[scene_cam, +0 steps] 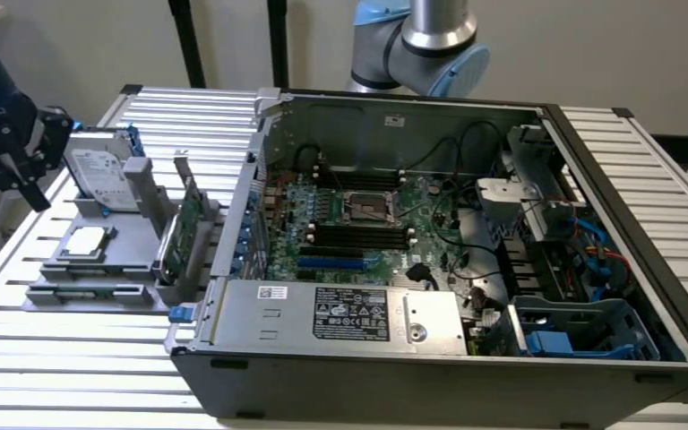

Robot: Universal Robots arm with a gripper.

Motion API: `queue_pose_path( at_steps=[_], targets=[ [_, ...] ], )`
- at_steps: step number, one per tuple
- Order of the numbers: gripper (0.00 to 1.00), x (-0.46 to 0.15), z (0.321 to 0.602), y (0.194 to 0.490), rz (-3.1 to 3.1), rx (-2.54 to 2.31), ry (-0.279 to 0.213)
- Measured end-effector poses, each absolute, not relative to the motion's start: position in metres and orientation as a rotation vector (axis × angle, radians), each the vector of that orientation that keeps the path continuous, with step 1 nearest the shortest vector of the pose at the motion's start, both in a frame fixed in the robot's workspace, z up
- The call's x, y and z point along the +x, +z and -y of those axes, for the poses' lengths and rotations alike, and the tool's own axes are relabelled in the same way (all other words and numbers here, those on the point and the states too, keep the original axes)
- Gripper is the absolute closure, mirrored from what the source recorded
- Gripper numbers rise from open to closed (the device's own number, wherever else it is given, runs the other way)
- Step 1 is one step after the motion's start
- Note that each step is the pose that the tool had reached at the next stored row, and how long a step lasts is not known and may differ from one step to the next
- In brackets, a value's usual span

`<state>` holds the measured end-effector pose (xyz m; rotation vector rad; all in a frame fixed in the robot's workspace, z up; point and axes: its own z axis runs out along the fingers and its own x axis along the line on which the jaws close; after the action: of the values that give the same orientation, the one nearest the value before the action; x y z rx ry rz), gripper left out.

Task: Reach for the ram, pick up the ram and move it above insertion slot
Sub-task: 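Pick up the ram and move it above insertion slot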

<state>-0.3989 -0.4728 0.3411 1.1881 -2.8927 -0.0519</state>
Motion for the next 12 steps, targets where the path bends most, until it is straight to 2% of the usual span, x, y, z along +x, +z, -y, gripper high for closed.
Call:
queue_pose_path(
  at_steps=[12],
  targets=[
    [0.89, -0.3989, 0.4728, 0.3388, 2.746, 1.498, -0.047]
  ],
)
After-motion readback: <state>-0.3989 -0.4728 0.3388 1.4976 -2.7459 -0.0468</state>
